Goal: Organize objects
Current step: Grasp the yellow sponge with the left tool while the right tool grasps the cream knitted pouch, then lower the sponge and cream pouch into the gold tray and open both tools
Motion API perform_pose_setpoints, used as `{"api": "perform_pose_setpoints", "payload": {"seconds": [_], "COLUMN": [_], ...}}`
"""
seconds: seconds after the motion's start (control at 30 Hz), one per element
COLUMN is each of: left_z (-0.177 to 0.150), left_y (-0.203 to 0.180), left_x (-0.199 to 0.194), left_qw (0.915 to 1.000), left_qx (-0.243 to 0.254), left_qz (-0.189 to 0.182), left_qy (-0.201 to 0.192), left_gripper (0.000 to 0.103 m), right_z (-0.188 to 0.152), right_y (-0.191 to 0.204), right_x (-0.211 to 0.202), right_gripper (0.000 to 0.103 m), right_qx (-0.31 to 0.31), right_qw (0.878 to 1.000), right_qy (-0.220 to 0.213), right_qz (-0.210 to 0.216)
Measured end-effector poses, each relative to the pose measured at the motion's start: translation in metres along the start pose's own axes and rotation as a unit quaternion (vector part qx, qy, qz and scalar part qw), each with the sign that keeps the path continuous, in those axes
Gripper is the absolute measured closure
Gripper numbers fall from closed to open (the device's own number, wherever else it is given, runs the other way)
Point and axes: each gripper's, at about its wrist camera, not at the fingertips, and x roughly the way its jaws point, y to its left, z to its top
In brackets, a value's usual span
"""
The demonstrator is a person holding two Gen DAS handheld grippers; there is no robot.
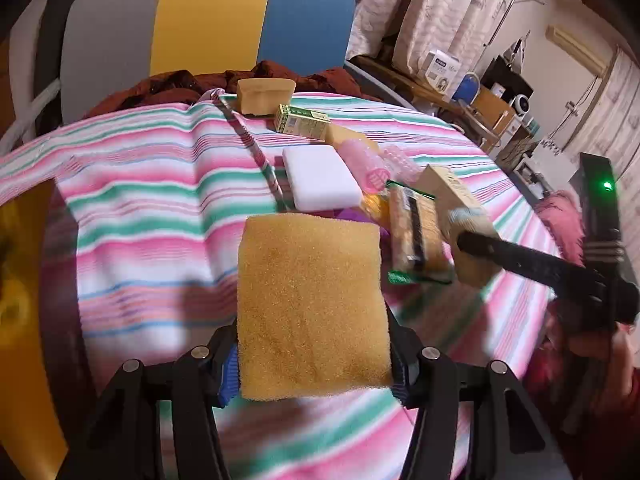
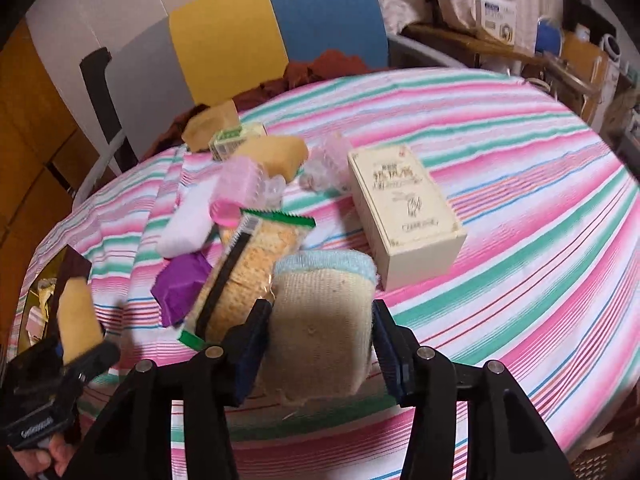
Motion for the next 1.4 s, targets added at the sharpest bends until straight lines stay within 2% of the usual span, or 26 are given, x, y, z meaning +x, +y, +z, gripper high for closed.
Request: {"api": "perform_pose_setpoints", "payload": {"seconds": [0.13,0.37,0.5,0.7,0.97,1.23,1.4], "left_z": [-0.006,-0.014,-0.021,-0.040,-0.066,-0.077,-0.077], "left_y": [0.007,0.029,0.051,0.105,0.175,0.221,0.240], "left_x": [-0.023,-0.065,-0.081,-0.106,-0.131,-0.135,-0.130], "left_qw": [0.9997,0.9984,0.9977,0.9930,0.9825,0.9787,0.9762], "left_qx": [-0.012,-0.019,-0.032,-0.087,-0.151,-0.172,-0.177], "left_qz": [-0.020,-0.012,0.006,0.037,0.080,0.103,0.123], "left_qy": [-0.012,-0.052,-0.060,-0.071,-0.073,-0.044,-0.022], "left_gripper": [0.045,0.045,0.045,0.045,0.045,0.045,0.045], "right_z": [0.002,-0.002,-0.014,-0.035,-0.045,-0.060,-0.053], "right_y": [0.006,0.027,0.048,0.119,0.233,0.325,0.365], "right_x": [-0.011,-0.029,-0.033,-0.036,-0.042,-0.017,0.010], "right_gripper": [0.052,0.052,0.052,0.052,0.052,0.052,0.052], "right_qx": [-0.010,-0.037,-0.039,-0.098,-0.171,-0.226,-0.254], "right_qw": [1.000,0.996,0.996,0.989,0.965,0.948,0.946], "right_qy": [-0.026,-0.074,-0.069,-0.050,-0.032,0.023,0.030], "right_qz": [0.003,0.022,0.039,0.096,0.196,0.222,0.199]}}
